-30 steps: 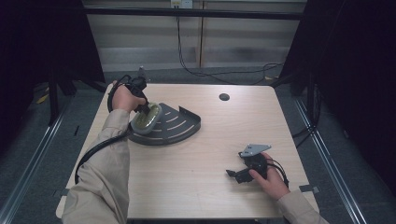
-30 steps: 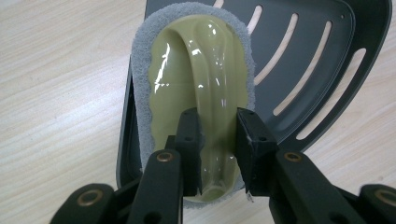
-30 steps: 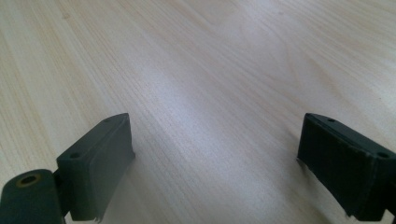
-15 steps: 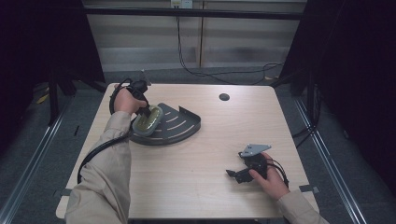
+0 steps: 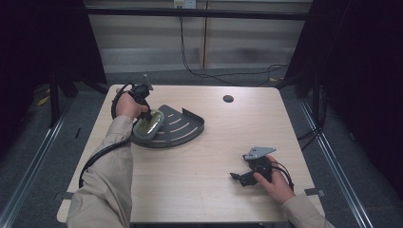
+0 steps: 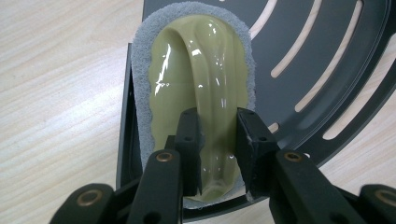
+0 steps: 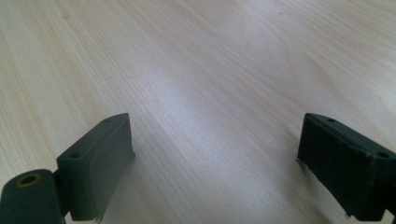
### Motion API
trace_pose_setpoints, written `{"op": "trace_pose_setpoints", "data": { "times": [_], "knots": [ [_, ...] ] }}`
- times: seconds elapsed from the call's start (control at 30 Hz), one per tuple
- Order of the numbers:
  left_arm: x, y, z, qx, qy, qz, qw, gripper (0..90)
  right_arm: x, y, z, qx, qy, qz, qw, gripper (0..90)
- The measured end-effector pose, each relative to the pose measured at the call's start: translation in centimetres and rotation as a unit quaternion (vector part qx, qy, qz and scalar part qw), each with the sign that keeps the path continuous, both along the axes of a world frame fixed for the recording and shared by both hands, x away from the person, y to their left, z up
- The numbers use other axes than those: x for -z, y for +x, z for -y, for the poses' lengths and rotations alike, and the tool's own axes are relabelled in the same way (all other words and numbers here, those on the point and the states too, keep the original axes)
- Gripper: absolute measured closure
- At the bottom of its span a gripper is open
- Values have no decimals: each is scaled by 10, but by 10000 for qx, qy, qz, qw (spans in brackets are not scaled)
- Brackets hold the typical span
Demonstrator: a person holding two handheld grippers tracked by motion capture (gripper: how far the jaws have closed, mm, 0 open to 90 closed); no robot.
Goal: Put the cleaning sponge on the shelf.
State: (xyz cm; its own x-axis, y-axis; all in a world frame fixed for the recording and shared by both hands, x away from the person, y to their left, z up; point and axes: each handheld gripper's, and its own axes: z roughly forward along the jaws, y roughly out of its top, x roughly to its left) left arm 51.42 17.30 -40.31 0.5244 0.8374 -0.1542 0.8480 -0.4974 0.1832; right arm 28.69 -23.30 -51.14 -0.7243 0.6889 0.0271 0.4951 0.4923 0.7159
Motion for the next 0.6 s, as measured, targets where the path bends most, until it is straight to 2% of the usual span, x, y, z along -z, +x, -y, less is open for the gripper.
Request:
{"op": "trace_pose_setpoints", "data": {
  "times": [0.33,0.6],
  "knots": [
    [7,0,-3,114,92,-21,9999,720,0,0,0,1,-1,1,10000,95],
    [10,-2,-7,45,92,-18,9999,718,0,0,0,0,-1,2,10000,95]
  ]
}}
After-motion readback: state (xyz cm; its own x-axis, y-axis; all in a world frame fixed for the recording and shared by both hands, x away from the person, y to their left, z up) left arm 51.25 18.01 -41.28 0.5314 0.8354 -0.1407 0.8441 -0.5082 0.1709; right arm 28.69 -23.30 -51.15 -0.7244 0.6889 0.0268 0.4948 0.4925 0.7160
